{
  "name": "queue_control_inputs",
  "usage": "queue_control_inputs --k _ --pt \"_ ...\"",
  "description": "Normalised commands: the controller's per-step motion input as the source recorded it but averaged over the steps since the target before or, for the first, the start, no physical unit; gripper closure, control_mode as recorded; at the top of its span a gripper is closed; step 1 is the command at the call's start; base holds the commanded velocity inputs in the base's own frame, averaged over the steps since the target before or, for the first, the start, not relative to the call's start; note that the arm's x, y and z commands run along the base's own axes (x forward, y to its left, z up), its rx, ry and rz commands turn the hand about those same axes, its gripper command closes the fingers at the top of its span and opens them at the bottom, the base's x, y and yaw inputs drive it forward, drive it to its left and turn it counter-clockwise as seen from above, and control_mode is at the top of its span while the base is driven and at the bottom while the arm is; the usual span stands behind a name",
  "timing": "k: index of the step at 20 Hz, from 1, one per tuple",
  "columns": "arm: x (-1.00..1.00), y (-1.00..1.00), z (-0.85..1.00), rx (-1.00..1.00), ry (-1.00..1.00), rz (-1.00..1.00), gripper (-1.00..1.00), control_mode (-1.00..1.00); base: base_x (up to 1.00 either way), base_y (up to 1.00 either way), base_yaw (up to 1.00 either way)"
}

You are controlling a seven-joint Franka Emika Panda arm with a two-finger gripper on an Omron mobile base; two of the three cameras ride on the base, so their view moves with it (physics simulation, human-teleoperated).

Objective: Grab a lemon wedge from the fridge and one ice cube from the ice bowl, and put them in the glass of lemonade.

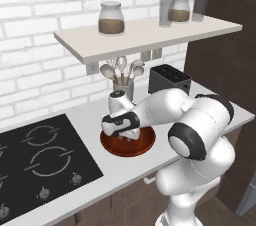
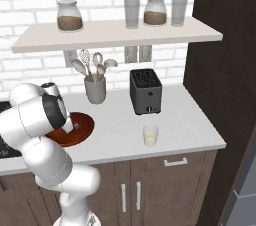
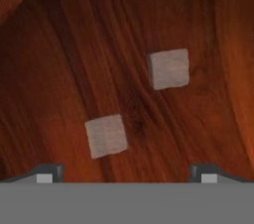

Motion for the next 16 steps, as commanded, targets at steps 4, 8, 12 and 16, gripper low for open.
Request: queue_control_inputs --k 4,8,12,16 --pt "0.39 -0.01 -0.10 0.00 0.00 0.00 -1.00 -1.00 0.00 0.00 0.00" --pt "0.55 0.00 -0.11 0.00 0.00 0.00 -1.00 -1.00 0.00 0.00 0.00" --pt "0.12 0.00 -0.19 0.00 0.00 0.00 -1.00 -1.00 0.00 0.00 0.00" --pt "-0.01 0.00 -0.18 0.00 0.00 0.00 1.00 -1.00 0.00 0.00 0.00"
